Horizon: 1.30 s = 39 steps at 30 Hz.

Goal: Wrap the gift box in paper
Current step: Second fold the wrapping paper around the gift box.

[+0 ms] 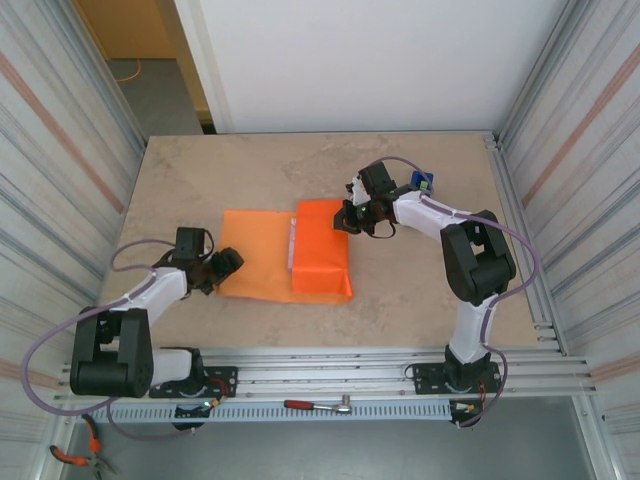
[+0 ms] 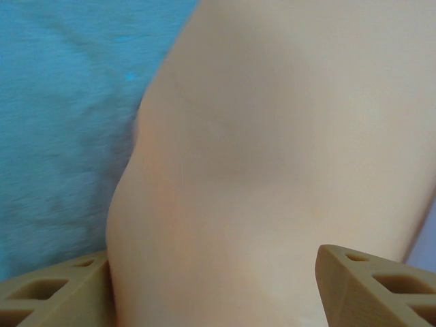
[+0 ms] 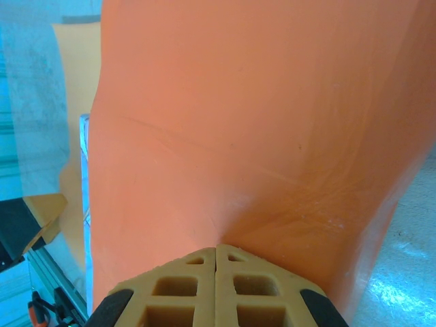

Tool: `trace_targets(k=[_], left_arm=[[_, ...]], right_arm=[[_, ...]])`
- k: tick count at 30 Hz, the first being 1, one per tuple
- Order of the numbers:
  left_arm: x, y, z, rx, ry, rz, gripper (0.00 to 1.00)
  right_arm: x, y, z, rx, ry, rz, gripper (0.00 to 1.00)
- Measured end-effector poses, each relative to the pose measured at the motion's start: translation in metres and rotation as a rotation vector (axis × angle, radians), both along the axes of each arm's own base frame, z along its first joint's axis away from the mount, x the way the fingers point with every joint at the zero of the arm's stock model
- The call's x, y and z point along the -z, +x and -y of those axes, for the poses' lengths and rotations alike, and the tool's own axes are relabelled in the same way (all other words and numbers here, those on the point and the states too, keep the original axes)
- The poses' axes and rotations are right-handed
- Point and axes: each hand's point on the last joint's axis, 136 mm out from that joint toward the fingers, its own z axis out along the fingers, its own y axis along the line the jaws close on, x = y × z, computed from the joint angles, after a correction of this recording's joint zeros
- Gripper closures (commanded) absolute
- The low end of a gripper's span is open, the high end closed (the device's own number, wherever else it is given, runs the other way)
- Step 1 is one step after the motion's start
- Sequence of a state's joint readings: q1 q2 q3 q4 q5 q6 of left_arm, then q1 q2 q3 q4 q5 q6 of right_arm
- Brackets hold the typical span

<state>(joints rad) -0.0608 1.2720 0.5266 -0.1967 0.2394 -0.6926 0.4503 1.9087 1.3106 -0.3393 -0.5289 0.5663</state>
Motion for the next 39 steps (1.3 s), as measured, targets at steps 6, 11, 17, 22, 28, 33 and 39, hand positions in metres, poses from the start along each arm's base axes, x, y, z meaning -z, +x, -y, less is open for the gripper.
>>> trace_targets(k=[6,11,17,22,28,33,39], left_arm=[[-0.016,0.019,0.015,0.054,-0.07,0.101,0.26],[-0.028,0.035,0.02,0.085,-0.082,0.142,0.25],[-0.053,0.069,0.018,0.114,-0.089,0.207,0.28],[-0.062,0.079,0.017,0.134,-0.104,0.227,0.37],[-0.056,0.071,0.017,0.144,-0.116,0.185,0.46],[-0.053,0.061,0.008,0.113,-0.116,0.158,0.55],[-0.054,0.048,0.001,0.087,-0.116,0.148,0.72]], right_arm=[[0.0,0.0,0.0,-0.001,0.0,0.0,1.0],[0.0,0.0,0.0,-0.002,0.0,0.001,1.0],[0.0,0.0,0.0,-0.002,0.0,0.001,1.0],[0.0,0.0,0.0,-0.002,0.0,0.001,1.0],[0.0,0.0,0.0,-0.002,0.0,0.001,1.0],[0.0,0.0,0.0,-0.002,0.0,0.001,1.0],[0.0,0.0,0.0,-0.002,0.0,0.001,1.0]])
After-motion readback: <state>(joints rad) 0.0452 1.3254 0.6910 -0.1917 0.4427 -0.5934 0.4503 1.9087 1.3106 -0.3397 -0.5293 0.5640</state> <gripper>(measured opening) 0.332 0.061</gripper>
